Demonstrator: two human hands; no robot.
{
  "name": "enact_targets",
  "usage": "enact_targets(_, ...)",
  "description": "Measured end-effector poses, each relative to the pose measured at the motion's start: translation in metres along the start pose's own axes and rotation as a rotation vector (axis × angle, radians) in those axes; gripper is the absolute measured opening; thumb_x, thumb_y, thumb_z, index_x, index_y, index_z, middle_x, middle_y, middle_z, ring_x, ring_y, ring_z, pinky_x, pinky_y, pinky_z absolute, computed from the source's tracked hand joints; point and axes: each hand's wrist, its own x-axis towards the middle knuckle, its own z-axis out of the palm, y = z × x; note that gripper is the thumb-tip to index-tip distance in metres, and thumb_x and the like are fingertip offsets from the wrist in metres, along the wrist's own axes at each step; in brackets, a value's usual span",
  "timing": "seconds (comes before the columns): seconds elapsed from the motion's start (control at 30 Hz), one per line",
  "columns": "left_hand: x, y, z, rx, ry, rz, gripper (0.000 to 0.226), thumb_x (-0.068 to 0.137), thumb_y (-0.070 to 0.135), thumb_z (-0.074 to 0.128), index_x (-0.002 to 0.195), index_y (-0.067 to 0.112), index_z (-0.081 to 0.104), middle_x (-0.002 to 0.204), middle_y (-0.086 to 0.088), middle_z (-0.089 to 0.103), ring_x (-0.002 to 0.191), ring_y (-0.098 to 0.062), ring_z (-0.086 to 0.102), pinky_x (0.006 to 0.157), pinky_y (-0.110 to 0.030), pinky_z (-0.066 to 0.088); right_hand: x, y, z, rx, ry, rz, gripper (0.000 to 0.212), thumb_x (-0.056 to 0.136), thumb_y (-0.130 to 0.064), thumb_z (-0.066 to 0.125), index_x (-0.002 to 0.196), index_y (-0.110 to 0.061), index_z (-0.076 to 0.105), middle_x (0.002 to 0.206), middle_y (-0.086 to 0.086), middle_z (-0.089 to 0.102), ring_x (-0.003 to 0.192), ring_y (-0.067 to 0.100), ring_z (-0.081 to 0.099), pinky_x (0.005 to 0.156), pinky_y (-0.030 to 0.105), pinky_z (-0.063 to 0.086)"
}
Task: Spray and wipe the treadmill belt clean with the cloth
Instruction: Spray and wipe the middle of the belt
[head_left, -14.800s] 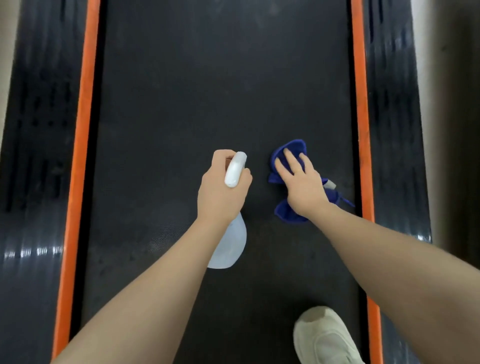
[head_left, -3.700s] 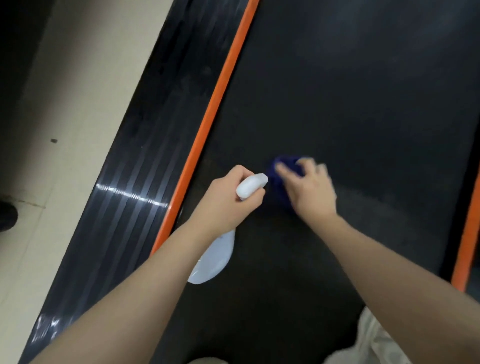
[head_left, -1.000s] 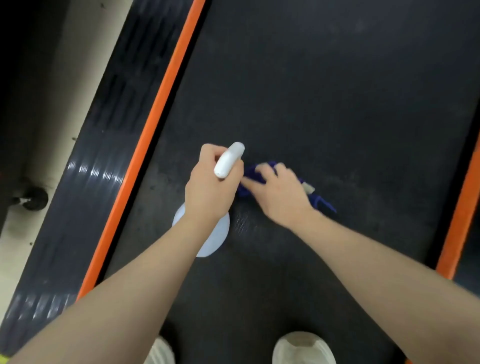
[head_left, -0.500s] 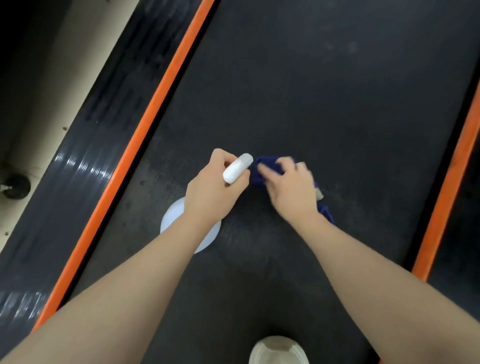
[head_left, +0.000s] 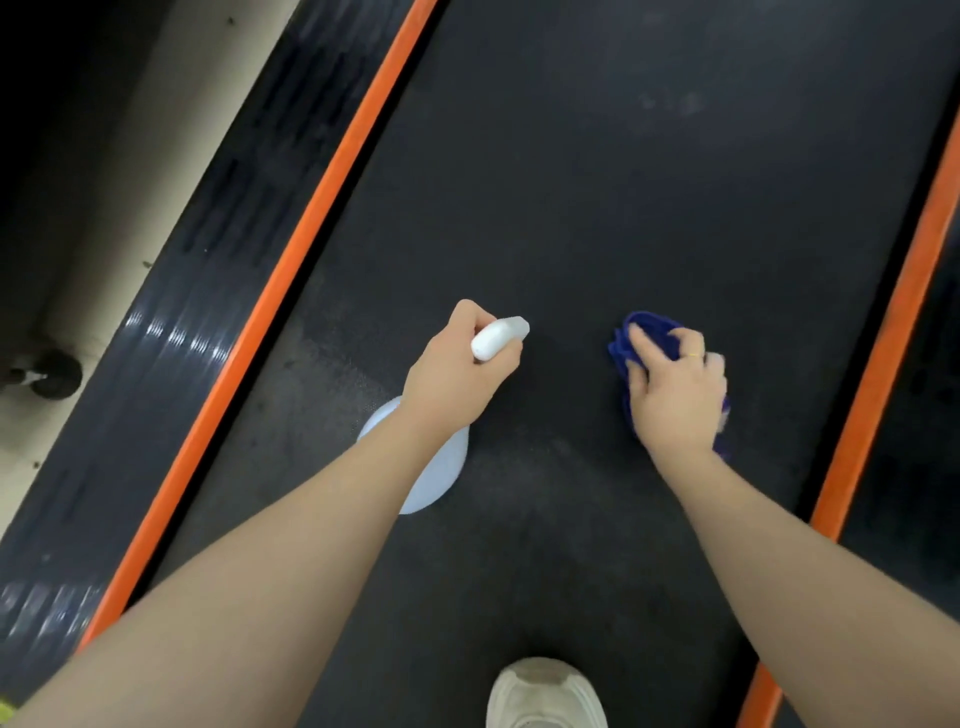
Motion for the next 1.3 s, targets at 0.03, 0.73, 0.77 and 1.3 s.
enact_targets(0.03, -0.001, 0.004, 0.003, -0.066, -0.011, -0.004, 0.023, 0.093, 0.034, 0.057, 0.098, 0.014, 0.047, 0.081, 0.013, 0.054, 0.073, -0.008, 0.050, 0.064, -0.018, 0.042, -0.016, 0.001, -0.001, 0.003, -0.002, -0.080, 0.034, 0.081, -0.022, 0.063, 0.115, -0.023, 0.067, 0.112, 0.020, 0.058, 0.078, 0.041, 0.052, 0.070, 0.044, 0.046)
enact_targets(0.73, -0.021, 0.023, 0.068, 0.119, -0.147, 0.011, 0.020, 0.093, 0.033, 0.054, 0.097, 0.017, 0.043, 0.081, 0.009, 0.054, 0.075, -0.015, 0.051, 0.072, -0.034, 0.043, -0.016, 0.055, -0.024, -0.066, -0.060, -0.076, 0.035, 0.082, -0.017, 0.066, 0.115, -0.027, 0.067, 0.116, 0.018, 0.058, 0.084, 0.042, 0.052, 0.070, 0.045, 0.043)
enact_targets(0.77, -0.023, 0.023, 0.070, 0.086, -0.143, 0.005, 0.020, 0.093, 0.032, 0.055, 0.097, 0.016, 0.044, 0.079, 0.010, 0.052, 0.073, -0.013, 0.049, 0.072, -0.034, 0.043, -0.019, 0.051, -0.023, -0.057, -0.044, 0.085, 0.035, 0.084, -0.017, 0.064, 0.118, -0.027, 0.065, 0.119, 0.018, 0.056, 0.088, 0.042, 0.050, 0.073, 0.046, 0.042)
enact_targets(1.3, -0.038, 0.033, 0.071, -0.031, -0.095, 0.082, 0.019, 0.093, 0.025, 0.057, 0.095, 0.011, 0.044, 0.076, 0.011, 0.051, 0.066, -0.005, 0.046, 0.055, -0.011, 0.037, -0.080, 0.052, -0.018, -0.059, 0.005, -0.142, 0.039, 0.078, -0.016, 0.061, 0.117, -0.022, 0.065, 0.110, 0.020, 0.059, 0.074, 0.039, 0.052, 0.063, 0.043, 0.045)
